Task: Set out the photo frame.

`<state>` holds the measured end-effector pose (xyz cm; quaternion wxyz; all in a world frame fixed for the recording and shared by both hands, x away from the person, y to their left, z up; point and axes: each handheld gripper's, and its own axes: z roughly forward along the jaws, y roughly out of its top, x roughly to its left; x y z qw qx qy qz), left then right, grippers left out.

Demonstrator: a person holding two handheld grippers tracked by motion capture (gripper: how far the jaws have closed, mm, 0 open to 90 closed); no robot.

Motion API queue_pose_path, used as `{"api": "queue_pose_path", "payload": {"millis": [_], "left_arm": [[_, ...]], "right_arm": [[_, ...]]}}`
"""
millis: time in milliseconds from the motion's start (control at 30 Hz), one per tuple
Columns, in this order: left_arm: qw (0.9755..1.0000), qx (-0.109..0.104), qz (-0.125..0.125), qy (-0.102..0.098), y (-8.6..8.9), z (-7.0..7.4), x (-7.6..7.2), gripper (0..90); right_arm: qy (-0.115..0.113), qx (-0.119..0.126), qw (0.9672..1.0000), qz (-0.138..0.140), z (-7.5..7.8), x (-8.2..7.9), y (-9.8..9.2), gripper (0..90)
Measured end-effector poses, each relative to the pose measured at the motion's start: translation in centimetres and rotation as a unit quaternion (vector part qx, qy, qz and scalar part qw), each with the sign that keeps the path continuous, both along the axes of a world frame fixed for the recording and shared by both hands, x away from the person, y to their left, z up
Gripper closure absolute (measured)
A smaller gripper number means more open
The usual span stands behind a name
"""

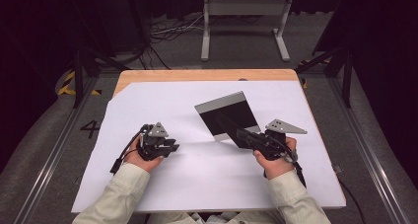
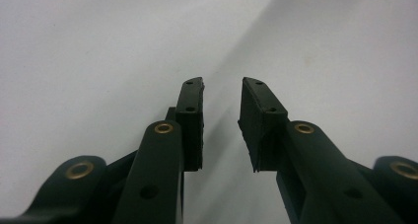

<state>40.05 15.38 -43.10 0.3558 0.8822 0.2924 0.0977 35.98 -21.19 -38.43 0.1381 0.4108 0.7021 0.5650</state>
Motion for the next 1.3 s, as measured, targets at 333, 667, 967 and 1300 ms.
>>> {"api": "queue_pose_path", "payload": {"millis": [333, 667, 967, 1300], "left_arm": [[1.0, -0.002, 0.003, -0.001, 0.1, 0.0, 0.0, 71.7], [1.0, -0.003, 0.003, -0.001, 0.1, 0.0, 0.0, 71.6], [1.0, -0.004, 0.002, 0.0, 0.1, 0.1, 0.0, 71.3], [1.0, -0.007, 0.001, 0.0, 0.0, 0.1, 0.2, 71.2]], "right_arm": [[-0.037, 0.002, 0.9993, -0.002, -1.0, 1.4, 0.3, 87.1], [-0.03, -0.011, 0.9995, 0.008, -1.2, 1.8, -0.5, 86.6], [-0.002, -0.057, 0.9978, 0.032, -1.3, 1.9, -1.8, 84.5], [0.015, -0.127, 0.989, 0.075, -1.6, 1.7, -2.5, 84.3]]}}
